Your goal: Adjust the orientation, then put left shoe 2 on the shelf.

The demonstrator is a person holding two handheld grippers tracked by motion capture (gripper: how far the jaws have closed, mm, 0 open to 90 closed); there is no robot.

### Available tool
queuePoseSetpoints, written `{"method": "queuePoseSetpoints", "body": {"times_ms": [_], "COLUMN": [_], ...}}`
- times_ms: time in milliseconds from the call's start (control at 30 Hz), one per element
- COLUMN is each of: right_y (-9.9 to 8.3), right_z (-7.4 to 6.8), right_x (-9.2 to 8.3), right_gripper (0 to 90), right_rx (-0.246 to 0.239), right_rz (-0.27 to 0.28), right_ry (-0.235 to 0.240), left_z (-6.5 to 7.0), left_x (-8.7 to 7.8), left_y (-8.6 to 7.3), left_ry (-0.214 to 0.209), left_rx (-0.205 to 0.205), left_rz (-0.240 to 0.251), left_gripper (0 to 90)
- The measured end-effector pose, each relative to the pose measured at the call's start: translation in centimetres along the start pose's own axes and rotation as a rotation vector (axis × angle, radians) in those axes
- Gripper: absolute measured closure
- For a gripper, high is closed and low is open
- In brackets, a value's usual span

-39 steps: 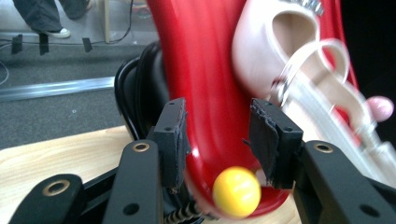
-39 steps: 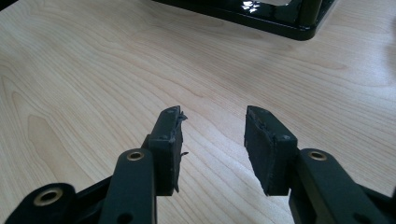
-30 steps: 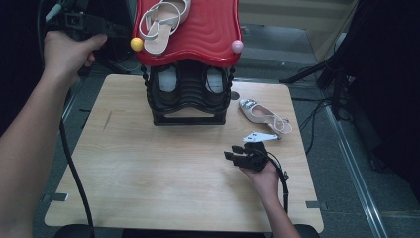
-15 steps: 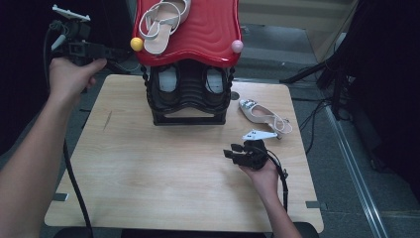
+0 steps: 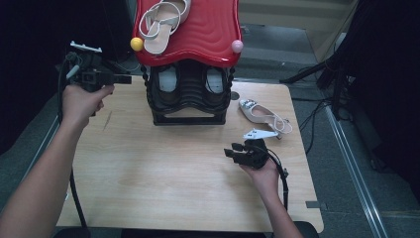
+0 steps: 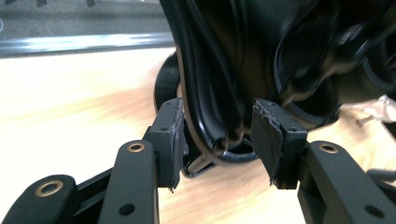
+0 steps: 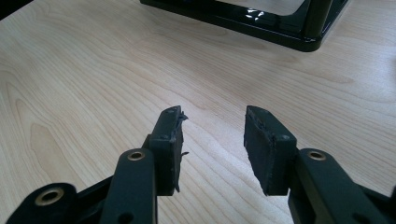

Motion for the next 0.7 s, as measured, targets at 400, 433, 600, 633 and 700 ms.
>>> {"method": "queuePoseSetpoints", "body": {"times_ms": [400,433,600,633,700], "right_y": [0.0,0.0,0.0,0.0,0.0], "right_z": [0.2,0.2,0.5,0.5,0.5], "right_x": [-0.2,-0.2,-0.3,-0.3,-0.3], "right_gripper": [58.5,58.5,58.7,58.7,58.7], "right_rx": [0.002,0.002,0.004,0.008,0.006], "right_rz": [0.002,0.002,0.005,0.003,0.005], "right_ry": [-0.007,-0.008,-0.013,-0.014,-0.014], "left_z": [0.1,0.1,-0.1,-0.2,-0.4], "left_x": [1.9,2.1,2.8,2.7,2.8], "left_y": [-3.7,-3.9,-5.4,-5.8,-6.4], "left_ry": [-0.037,-0.038,-0.031,-0.03,-0.03], "left_rx": [0.003,0.002,-0.002,0.008,-0.002], "left_rz": [-0.016,-0.016,-0.025,-0.029,-0.025], "left_gripper": [53.3,53.3,53.0,52.6,52.5]}}
Point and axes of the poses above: each handheld gripper's, and its own axes: x roughly forward along the jaws, y roughly out of its top, z roughly to its right, the point moved 2 cm from there along x, roughly forward along the jaws, and after that the axes turned 6 degrees about y, right-handed, at the moved point
